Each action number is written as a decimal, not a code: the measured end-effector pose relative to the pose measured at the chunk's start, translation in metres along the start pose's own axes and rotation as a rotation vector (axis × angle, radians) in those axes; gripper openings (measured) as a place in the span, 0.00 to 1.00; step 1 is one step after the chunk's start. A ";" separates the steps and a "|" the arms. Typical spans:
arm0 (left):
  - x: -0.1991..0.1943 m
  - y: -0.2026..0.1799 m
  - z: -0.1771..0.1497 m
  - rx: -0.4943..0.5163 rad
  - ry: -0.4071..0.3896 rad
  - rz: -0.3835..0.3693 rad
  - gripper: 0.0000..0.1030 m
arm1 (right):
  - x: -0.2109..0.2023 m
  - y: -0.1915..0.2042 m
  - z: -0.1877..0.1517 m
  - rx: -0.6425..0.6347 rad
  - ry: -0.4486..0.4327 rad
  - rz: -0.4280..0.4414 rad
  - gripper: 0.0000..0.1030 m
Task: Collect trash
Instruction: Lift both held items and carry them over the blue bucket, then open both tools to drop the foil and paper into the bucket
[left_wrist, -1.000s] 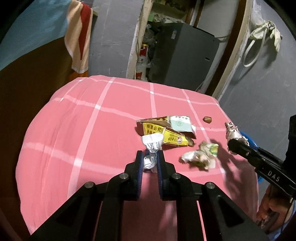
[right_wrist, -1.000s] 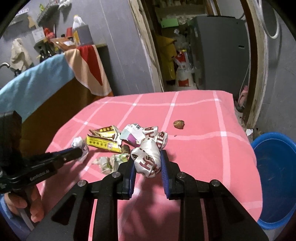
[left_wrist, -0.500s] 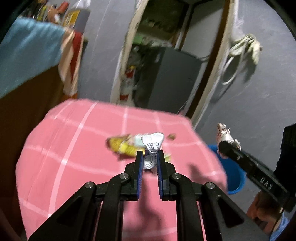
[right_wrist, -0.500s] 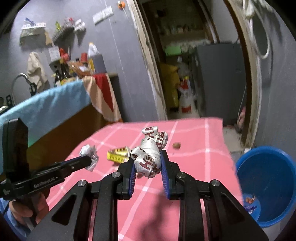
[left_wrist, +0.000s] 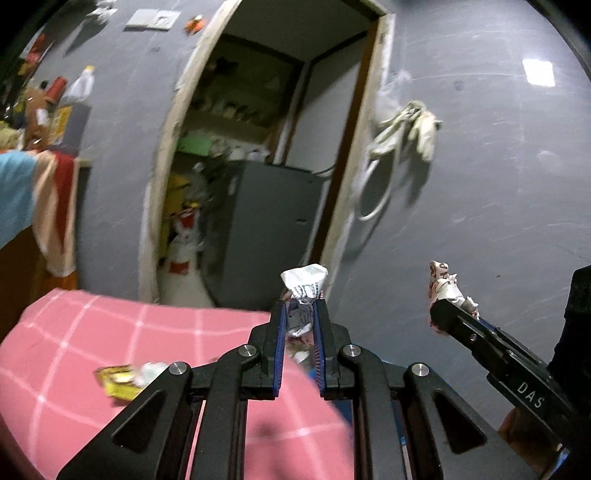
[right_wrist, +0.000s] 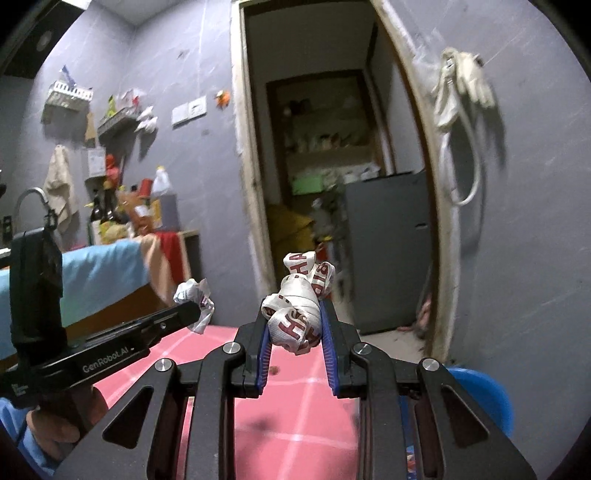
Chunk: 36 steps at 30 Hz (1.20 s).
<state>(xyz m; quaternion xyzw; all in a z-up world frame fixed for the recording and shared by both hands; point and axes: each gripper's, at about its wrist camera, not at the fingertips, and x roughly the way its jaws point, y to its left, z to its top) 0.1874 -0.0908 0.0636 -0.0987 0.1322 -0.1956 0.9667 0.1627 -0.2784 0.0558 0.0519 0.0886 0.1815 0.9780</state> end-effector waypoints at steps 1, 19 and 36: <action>0.003 -0.005 0.001 0.004 -0.005 -0.016 0.11 | -0.004 -0.004 0.003 -0.001 -0.008 -0.015 0.22; 0.094 -0.072 -0.019 0.051 0.157 -0.150 0.11 | -0.023 -0.088 -0.011 0.059 0.042 -0.200 0.23; 0.165 -0.065 -0.065 0.001 0.411 -0.140 0.12 | 0.014 -0.138 -0.052 0.206 0.246 -0.259 0.23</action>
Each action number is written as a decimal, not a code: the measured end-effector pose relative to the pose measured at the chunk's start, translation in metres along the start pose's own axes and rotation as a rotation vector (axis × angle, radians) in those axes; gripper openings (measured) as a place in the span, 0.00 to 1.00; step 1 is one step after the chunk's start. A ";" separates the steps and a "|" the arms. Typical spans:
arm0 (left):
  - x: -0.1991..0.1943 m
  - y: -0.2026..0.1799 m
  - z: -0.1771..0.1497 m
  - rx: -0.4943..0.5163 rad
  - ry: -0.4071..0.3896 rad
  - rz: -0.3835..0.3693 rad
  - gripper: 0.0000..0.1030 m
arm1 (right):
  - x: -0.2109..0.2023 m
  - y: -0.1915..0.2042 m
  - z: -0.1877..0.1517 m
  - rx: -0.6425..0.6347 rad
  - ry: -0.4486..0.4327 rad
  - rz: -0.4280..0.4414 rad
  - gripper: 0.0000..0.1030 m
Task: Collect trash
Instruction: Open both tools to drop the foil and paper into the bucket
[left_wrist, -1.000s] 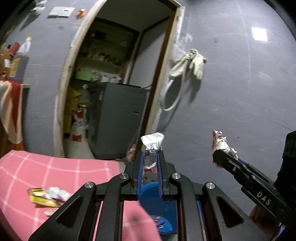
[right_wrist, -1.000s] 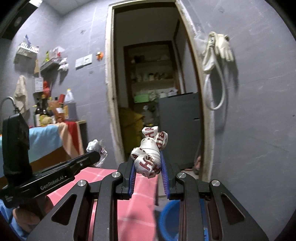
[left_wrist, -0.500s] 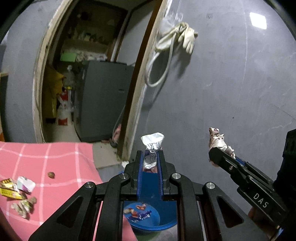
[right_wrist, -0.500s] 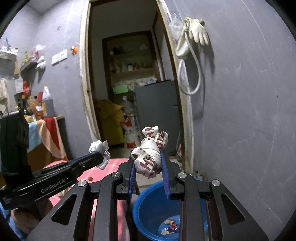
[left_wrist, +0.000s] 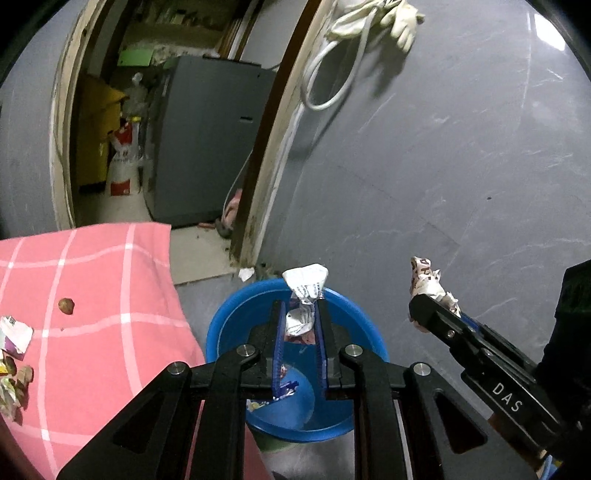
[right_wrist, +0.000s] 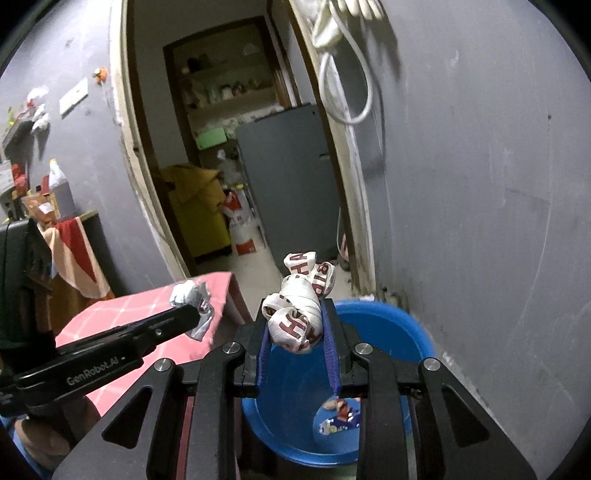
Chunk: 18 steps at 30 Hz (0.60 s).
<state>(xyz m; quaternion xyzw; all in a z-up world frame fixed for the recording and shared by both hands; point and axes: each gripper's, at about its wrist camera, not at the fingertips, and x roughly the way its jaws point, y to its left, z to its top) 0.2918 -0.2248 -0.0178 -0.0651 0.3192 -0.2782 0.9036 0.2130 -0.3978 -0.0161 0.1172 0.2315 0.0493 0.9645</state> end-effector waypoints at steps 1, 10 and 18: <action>0.004 0.002 -0.001 0.000 0.010 0.002 0.13 | 0.002 -0.001 -0.001 0.005 0.008 -0.001 0.23; 0.016 0.014 -0.006 -0.014 0.059 0.013 0.31 | 0.022 -0.012 -0.010 0.048 0.082 -0.009 0.26; 0.006 0.019 -0.006 -0.034 0.047 0.006 0.34 | 0.023 -0.013 -0.008 0.049 0.082 -0.024 0.34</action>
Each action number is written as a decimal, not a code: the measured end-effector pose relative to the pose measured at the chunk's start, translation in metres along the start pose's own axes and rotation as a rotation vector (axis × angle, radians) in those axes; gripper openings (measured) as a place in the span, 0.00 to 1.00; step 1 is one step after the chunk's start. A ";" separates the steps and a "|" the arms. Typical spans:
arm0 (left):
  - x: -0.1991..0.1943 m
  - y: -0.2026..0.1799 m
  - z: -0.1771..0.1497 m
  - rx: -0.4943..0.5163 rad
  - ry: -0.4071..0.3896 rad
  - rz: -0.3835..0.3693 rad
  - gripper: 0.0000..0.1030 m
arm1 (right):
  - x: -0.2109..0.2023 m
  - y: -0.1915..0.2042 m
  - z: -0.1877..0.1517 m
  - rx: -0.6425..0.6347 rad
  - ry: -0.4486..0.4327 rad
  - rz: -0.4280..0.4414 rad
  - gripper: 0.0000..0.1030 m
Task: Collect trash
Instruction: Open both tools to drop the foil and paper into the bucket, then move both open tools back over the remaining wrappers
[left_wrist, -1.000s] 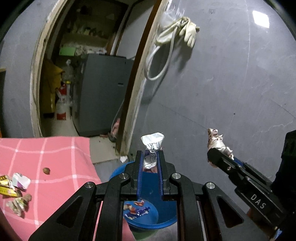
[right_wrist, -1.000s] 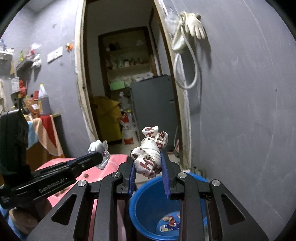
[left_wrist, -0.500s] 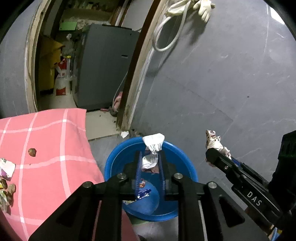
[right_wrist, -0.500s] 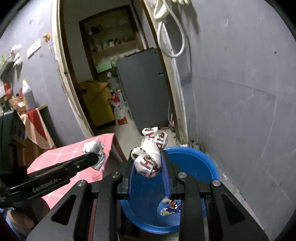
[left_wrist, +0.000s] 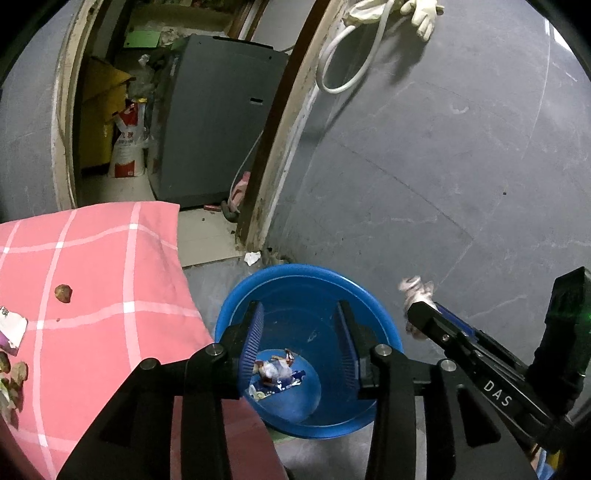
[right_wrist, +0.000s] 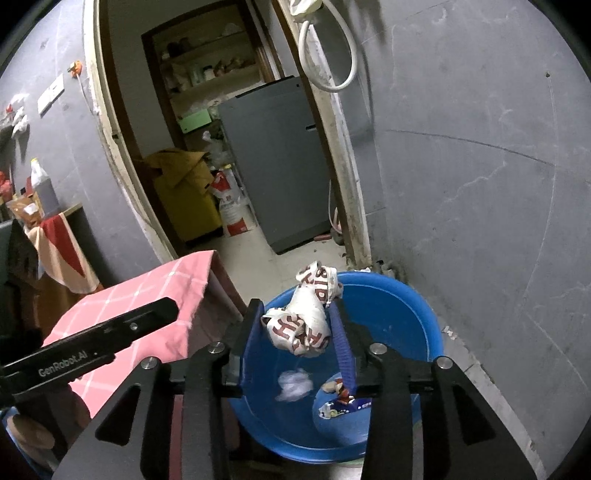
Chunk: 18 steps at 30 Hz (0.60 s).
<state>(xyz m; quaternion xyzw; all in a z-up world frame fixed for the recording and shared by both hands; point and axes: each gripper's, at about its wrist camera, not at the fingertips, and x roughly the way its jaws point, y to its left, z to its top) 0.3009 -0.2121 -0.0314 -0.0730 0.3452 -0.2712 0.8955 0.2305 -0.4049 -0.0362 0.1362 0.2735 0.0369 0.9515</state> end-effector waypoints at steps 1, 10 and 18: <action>0.000 -0.001 0.001 -0.001 -0.005 0.001 0.34 | 0.000 0.000 0.000 -0.001 -0.001 0.000 0.35; -0.044 0.005 0.007 0.004 -0.133 0.040 0.51 | -0.014 0.007 0.009 -0.025 -0.062 0.001 0.49; -0.105 0.014 0.006 0.017 -0.292 0.117 0.85 | -0.055 0.034 0.015 -0.084 -0.222 0.005 0.80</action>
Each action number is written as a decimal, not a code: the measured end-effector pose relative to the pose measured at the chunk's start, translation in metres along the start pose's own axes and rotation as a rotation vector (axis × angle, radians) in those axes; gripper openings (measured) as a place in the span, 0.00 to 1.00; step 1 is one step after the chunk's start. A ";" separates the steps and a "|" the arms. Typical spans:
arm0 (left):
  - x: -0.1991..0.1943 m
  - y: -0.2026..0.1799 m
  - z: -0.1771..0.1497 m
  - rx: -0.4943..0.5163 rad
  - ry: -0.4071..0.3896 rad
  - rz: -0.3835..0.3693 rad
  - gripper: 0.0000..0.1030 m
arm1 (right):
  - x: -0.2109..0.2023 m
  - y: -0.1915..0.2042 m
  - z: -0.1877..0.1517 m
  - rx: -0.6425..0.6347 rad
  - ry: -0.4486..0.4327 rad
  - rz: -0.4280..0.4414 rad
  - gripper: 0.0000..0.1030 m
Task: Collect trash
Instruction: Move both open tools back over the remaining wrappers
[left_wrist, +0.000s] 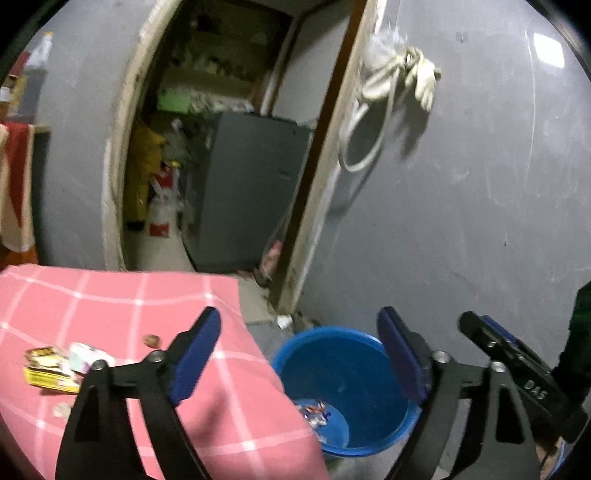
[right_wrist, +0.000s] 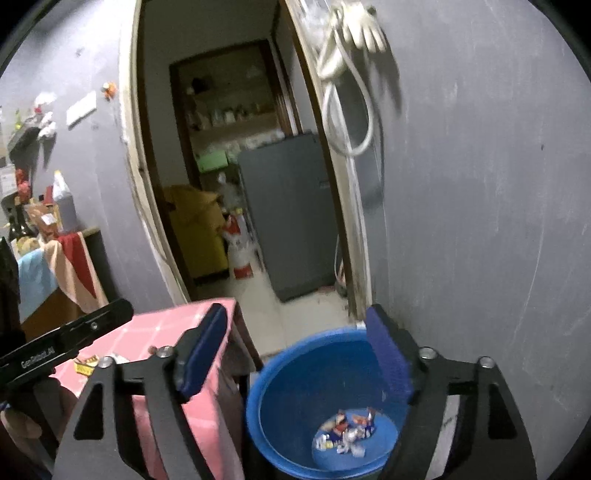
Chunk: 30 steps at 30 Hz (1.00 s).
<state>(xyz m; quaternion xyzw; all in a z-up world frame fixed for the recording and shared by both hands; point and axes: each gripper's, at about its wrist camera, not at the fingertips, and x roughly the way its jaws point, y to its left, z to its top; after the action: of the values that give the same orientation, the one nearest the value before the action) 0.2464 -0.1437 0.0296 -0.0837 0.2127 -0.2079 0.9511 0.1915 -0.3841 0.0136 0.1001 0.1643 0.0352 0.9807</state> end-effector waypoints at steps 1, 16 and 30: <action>-0.008 0.002 0.001 -0.001 -0.022 0.012 0.91 | -0.005 0.005 0.002 -0.009 -0.021 0.002 0.86; -0.096 0.025 -0.007 0.045 -0.207 0.170 0.98 | -0.051 0.050 0.007 -0.059 -0.187 0.044 1.00; -0.157 0.060 -0.023 0.023 -0.253 0.277 0.98 | -0.060 0.106 -0.002 -0.090 -0.199 0.149 1.00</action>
<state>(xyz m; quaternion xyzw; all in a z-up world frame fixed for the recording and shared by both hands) 0.1289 -0.0236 0.0523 -0.0683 0.0986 -0.0650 0.9907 0.1301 -0.2858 0.0527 0.0710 0.0563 0.1052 0.9903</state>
